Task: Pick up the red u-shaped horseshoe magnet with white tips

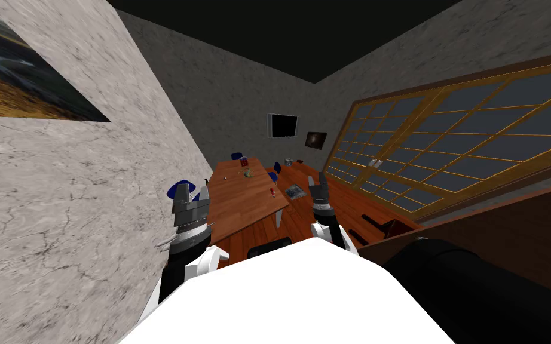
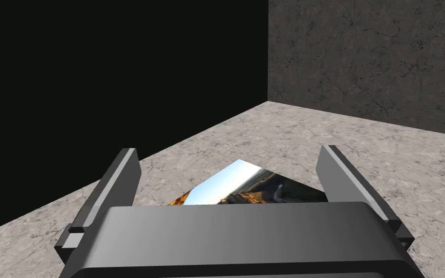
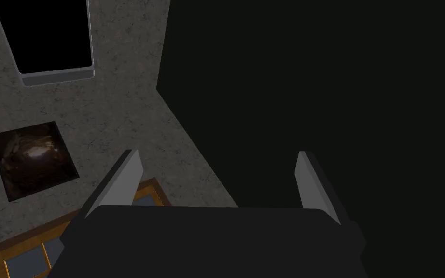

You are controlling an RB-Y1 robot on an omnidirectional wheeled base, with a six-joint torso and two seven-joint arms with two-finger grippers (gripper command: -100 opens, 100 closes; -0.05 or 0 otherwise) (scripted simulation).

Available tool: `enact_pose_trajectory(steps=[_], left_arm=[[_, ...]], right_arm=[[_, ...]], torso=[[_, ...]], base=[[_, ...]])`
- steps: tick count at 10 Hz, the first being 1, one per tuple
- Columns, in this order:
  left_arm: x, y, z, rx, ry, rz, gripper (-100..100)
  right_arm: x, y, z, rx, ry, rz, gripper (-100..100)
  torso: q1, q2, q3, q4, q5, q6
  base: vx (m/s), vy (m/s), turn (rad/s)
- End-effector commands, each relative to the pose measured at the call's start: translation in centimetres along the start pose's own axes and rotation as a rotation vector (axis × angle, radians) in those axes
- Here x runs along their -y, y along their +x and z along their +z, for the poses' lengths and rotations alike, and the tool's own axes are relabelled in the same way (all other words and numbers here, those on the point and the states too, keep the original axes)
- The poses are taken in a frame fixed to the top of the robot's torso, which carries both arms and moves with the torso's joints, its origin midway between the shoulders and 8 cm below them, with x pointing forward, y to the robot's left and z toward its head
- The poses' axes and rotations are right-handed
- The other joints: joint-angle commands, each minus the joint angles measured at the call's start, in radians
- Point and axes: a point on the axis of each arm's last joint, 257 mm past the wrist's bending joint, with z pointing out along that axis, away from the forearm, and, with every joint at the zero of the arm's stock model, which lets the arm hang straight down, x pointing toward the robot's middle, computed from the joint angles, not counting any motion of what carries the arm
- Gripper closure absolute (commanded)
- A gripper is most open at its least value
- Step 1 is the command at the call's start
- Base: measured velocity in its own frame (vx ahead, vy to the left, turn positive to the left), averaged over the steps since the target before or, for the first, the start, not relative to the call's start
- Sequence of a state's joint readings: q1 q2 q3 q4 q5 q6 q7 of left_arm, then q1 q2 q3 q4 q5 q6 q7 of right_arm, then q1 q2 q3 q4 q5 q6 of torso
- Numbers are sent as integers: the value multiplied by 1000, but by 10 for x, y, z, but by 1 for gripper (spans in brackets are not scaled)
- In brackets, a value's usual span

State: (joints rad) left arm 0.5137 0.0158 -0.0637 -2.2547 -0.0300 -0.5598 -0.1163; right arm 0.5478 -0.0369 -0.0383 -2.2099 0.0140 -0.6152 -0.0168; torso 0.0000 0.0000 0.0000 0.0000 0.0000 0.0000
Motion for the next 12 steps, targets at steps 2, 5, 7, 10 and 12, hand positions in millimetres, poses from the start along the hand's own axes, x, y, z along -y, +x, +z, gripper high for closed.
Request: enact_pose_trajectory(steps=[2, 5, 7, 10, 12], left_arm=[[0, 0, 0, 0, 0, 0, 0], [0, 0, 0, 0, 0, 0, 0], [0, 0, 0, 0, 0, 0, 0], [0, 0, 0, 0, 0, 0, 0], [0, 0, 0, 0, 0, 0, 0]], right_arm=[[24, 14, -12, -64, 67, 40, -100], [50, 26, -27, -119, 140, 81, -100], [81, 41, -51, -177, 238, 133, -100], [115, 55, -85, -241, 359, 186, -100], [132, 61, -107, -285, 428, 205, -100]], torso=[[1, 2, 1, 0, 0, -1], [3, 7, 4, 1, 1, 0], [2, 5, 3, 1, 0, 0], [2, 4, 3, 1, 0, 0], [3, 5, 3, 1, 1, 1]], base=[[-60, 39, 163], [-91, 47, 124], [-76, 41, 198], [-70, 51, 219], [-69, 58, 142]])
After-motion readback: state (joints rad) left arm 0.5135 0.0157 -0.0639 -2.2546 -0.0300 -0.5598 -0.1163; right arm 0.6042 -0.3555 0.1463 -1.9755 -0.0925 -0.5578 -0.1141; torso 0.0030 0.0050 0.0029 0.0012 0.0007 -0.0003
